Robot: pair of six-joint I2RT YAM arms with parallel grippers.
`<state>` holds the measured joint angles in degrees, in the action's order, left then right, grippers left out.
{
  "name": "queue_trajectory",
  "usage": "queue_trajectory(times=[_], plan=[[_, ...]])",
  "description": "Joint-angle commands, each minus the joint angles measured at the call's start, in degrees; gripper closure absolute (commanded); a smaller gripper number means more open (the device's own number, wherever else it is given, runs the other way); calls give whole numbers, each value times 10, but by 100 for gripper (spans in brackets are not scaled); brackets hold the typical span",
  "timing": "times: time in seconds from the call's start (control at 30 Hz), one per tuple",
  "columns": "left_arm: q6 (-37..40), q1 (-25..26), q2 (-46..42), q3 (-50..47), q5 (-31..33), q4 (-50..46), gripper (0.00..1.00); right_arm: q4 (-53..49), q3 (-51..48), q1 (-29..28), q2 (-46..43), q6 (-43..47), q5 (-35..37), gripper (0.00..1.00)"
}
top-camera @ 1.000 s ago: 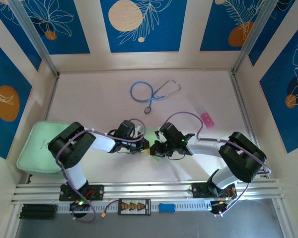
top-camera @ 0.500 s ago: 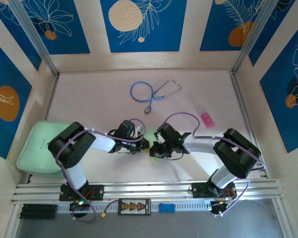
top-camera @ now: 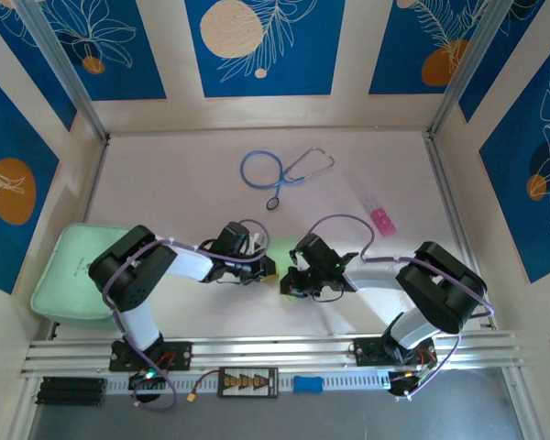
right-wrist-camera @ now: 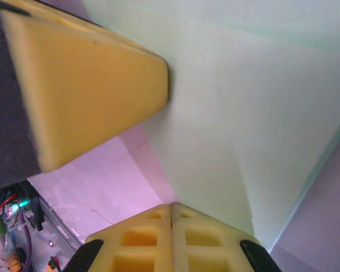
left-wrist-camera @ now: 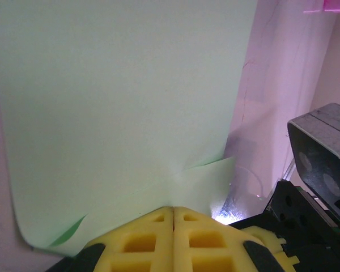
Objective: Fold a paper plane with a square sheet of paper (pick it up from the middle)
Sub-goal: Third fold the triangle at the center of the table.
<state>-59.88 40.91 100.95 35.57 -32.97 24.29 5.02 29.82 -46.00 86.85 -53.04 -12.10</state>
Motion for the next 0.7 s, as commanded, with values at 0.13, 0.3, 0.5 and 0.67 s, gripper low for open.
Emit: queue_trajectory(times=[0.13, 0.3, 0.5, 0.67], plan=[[12, 2, 11, -3, 25, -70, 100, -10, -43, 5, -23, -8, -20, 94], [11, 3, 13, -3, 26, -70, 100, -4, -70, 6, -38, -12, -22, 94], [9, 3, 12, -4, 26, -67, 100, -3, -102, 6, -62, -18, -23, 94], [6, 2, 12, -6, 25, -61, 100, -5, -128, 10, -91, -26, -22, 94]])
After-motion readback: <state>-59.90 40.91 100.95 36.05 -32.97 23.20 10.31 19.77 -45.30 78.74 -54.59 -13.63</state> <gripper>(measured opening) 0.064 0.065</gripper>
